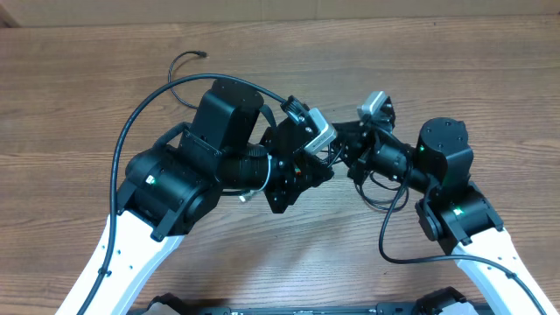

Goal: Untangle cables

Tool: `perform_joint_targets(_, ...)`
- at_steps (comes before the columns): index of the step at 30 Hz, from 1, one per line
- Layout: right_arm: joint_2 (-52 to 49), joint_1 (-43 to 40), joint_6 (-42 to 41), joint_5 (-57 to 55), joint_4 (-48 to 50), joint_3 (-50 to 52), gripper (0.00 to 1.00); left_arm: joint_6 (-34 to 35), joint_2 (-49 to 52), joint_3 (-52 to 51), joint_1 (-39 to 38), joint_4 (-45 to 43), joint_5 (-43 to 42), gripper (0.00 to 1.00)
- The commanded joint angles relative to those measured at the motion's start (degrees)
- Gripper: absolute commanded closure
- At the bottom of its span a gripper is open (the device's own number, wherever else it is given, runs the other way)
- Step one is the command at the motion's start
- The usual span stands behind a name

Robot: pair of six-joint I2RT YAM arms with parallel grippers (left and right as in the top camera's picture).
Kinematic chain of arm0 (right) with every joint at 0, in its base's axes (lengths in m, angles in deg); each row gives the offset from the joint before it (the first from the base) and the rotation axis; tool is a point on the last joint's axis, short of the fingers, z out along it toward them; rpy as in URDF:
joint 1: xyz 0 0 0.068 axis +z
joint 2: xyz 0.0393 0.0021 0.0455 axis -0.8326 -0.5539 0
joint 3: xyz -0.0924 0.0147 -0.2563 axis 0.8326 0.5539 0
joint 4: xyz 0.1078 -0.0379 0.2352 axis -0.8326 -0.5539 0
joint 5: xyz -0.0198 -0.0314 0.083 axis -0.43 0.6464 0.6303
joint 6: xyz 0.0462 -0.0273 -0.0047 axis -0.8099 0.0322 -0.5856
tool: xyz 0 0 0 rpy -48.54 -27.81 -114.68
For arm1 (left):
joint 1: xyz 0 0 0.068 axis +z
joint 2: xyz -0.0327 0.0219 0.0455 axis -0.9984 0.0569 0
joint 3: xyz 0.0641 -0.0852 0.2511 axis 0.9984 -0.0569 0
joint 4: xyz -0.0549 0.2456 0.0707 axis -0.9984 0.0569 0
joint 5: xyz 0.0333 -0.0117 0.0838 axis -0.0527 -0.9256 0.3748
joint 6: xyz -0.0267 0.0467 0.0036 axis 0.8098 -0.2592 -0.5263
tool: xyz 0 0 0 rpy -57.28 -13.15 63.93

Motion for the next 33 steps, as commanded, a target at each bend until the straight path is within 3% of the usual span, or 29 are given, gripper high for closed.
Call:
perform_joint_targets(1,-0.6,0.2,-0.1,0.7,1.1,-0.2,0.96,-0.3,-0.7,0.5,0.2,0.2,-1.5,0.96)
perform_joint_targets(8,-0.6,-1.9,-2.4,-0.8,1.6,-0.3,0.96,0.0,-0.7,0.5,0.2,2.3,9.7,0.95)
perform_joint_targets(9,-0.6,-2.8,-4.7,-1.7,1.6,-0.3,0.96,0.5,-0.7,0.5,0.2,2.7,11.6,0.90)
perform_joint_targets(12,-0.5,-6.1,-8.9,-2.4,1.2,-1.4,0.96,1.9,-0.7,0.5,0.2,3.5,15.6,0.61)
perform_joint_targets(13,-0.3,-7.9,-10.2,-2.4,1.0,-2.2,0.96,1.9,-0.7,0.5,0.2,3.8,16.2,0.44)
perform_joint_targets(14,-0.3,-9.2,-11.0,-2.4,1.0,-2.8,0.96,1.9,-0.7,0.5,0.2,4.0,16.5,0.39)
perform_joint_targets(17,-0.1,-12.8,-11.6,-2.3,-0.3,-4.4,0.96,1.9,-0.7,0.5,0.2,4.0,16.7,0.42)
perform_joint_targets(20,-0.1,-14.0,-11.6,-2.1,-5.9,-5.2,0.96,1.9,-0.7,0.5,0.2,4.0,17.7,0.72)
perform_joint_targets(21,-0.1,-14.0,-11.5,-2.1,-7.9,-5.2,0.96,1.9,-0.7,0.5,0.2,4.0,18.1,0.77)
perform_joint_targets(22,-0.1,-13.8,-11.5,-2.0,-10.9,-5.2,0.96,1.9,-0.6,0.5,0.2,4.1,18.7,0.76)
perform_joint_targets(24,-0.1,-13.5,-11.6,-1.9,-15.3,-5.2,0.96,1.9,-0.4,0.5,0.2,4.2,20.4,0.64)
perform_joint_targets(27,-0.1,-13.3,-12.1,-1.9,-21.9,-5.2,0.96,2.2,0.1,0.5,0.2,5.1,24.2,0.65)
perform_joint_targets(33,-0.1,-12.3,-12.2,7.0,-32.9,-5.2,0.96,11.6,2.0,0.5,0.2,5.7,34.5,0.64)
